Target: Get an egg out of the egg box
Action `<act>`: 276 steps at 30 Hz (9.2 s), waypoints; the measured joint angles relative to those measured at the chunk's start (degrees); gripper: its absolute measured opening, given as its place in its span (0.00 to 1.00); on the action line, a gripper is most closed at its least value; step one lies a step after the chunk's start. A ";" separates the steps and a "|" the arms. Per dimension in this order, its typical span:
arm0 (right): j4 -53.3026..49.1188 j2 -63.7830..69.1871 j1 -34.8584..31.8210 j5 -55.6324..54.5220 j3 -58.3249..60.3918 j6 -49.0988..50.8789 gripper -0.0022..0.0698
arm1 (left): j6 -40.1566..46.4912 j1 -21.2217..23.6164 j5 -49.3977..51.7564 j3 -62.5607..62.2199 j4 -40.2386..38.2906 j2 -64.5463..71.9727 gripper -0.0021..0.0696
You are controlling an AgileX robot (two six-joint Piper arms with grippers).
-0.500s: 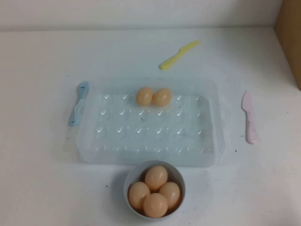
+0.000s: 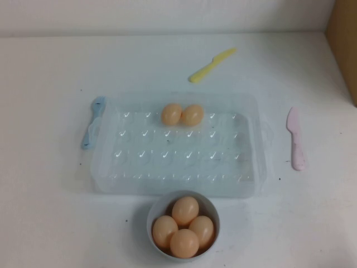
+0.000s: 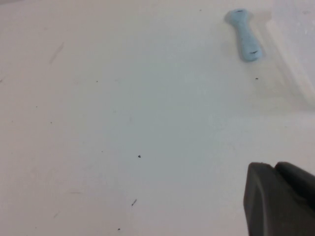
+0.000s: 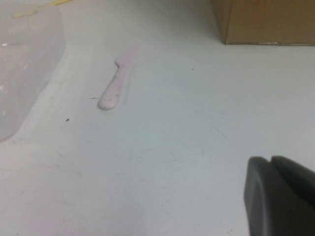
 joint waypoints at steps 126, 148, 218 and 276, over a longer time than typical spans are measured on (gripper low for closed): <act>0.00 0.00 0.00 0.12 0.00 0.00 0.01 | 13.94 -28.24 29.71 -111.63 -4.84 125.83 0.57; 0.00 0.00 0.00 0.12 0.00 0.00 0.01 | 4.94 -26.42 25.36 -111.65 -5.87 128.35 0.55; 0.00 0.00 0.00 0.12 0.00 0.00 0.01 | 0.01 -47.04 23.32 -68.04 -2.03 92.33 0.50; 0.00 0.00 0.00 0.15 0.00 0.00 0.01 | -14.79 -43.66 9.69 -47.62 17.00 56.75 0.03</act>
